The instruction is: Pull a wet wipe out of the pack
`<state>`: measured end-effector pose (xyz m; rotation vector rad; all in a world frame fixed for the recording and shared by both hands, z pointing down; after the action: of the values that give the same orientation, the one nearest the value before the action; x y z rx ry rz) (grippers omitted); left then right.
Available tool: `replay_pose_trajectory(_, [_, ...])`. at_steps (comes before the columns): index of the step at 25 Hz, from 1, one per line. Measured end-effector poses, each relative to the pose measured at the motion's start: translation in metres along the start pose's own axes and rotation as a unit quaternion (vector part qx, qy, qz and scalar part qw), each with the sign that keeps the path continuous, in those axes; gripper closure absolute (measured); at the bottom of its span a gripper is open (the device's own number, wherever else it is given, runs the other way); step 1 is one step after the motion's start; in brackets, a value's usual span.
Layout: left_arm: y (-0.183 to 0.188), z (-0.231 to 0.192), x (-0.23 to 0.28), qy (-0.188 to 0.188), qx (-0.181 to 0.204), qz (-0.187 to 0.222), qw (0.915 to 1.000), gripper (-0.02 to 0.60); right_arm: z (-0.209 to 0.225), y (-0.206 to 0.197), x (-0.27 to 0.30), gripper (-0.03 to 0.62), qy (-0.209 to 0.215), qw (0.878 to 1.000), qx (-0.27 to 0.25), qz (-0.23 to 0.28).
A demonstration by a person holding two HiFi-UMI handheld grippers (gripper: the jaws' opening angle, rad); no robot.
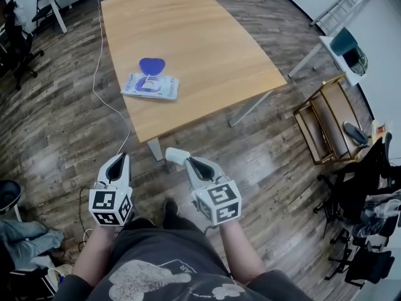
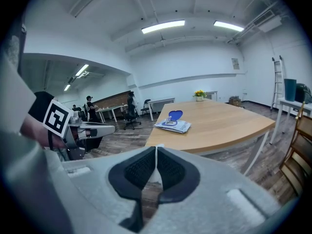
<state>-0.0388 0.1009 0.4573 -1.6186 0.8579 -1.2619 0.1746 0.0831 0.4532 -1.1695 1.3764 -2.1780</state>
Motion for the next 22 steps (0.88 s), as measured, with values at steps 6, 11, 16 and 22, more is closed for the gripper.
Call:
replay_pose_trajectory(6, [-0.007,-0.004,-0.031,-0.018,-0.012,0.011,0.9997,0.563,-0.029,-0.003,-0.018,0.591,-0.019,1.0,-0.005,0.011])
replay_pose_trajectory(11, [-0.008,-0.011,-0.064,-0.036,-0.02,0.023,0.9989,0.563,-0.064,-0.006,-0.03,0.591,-0.043,0.999,-0.021,0.022])
replay_pose_trajectory(16, [-0.004,-0.013,-0.095,-0.055,-0.019,0.045,0.9973,0.563,-0.098,-0.004,-0.048,0.591,-0.064,0.996,-0.036,0.049])
replay_pose_trajectory(22, [-0.01,-0.01,-0.124,-0.071,-0.018,0.052,0.996,0.563,-0.125,-0.009,-0.069,0.592,-0.069,0.994,-0.046,0.064])
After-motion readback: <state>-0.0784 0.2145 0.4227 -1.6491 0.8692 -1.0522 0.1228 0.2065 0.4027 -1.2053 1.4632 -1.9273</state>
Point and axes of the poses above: the fingertips, and each gripper's own axes: x forward along the fingers, z to its right, y out of its top, the point moved 5 cm from there along -x, backward along the fingers, and after that the axes turned 3 degrees about x, right-handed, at the moved point
